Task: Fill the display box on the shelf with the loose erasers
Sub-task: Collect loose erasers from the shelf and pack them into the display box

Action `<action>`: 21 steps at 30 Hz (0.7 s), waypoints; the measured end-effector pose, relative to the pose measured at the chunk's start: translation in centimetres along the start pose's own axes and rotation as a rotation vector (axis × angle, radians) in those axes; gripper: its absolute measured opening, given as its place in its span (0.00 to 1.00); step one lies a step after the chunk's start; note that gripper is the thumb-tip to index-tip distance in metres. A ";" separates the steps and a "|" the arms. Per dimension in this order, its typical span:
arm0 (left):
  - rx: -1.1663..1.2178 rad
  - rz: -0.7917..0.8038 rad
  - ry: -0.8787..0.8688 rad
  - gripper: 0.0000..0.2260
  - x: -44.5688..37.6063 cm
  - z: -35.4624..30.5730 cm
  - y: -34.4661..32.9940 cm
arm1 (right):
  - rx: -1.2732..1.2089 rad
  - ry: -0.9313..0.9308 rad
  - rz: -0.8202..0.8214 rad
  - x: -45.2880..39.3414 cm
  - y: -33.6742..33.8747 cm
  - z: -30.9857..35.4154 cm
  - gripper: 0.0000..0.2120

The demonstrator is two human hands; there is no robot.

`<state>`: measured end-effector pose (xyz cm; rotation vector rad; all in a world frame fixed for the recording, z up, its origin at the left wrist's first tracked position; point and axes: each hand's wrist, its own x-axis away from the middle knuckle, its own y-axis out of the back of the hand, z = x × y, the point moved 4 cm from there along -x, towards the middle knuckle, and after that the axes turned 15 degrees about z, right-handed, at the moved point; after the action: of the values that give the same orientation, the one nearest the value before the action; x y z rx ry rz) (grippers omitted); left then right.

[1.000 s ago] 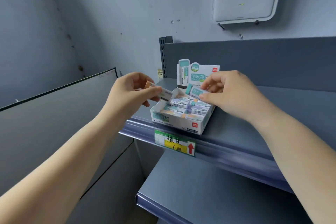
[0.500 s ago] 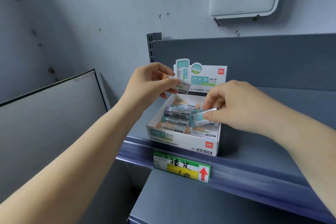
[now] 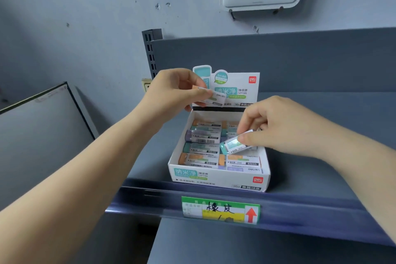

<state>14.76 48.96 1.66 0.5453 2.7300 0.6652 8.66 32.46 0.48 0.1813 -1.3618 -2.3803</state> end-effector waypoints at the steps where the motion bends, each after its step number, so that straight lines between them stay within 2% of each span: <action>1: -0.020 0.006 -0.001 0.05 -0.2 0.2 0.1 | -0.002 -0.008 -0.001 0.0 0.0 0.0 0.07; 10: -0.152 0.099 -0.022 0.05 -0.8 1.0 -0.4 | -0.038 -0.074 0.025 -0.2 -0.2 -0.3 0.05; 16: -0.493 0.119 -0.054 0.05 -0.6 1.3 -0.9 | 0.018 -0.131 0.006 -0.4 -0.6 -0.5 0.04; 21: -0.643 0.127 -0.114 0.07 -0.5 1.4 -0.7 | 0.147 -0.143 -0.005 -0.3 -0.6 0.1 0.06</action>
<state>15.48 48.68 0.17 0.5673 2.2031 1.4141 8.76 32.94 -0.01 0.0551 -1.6053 -2.3364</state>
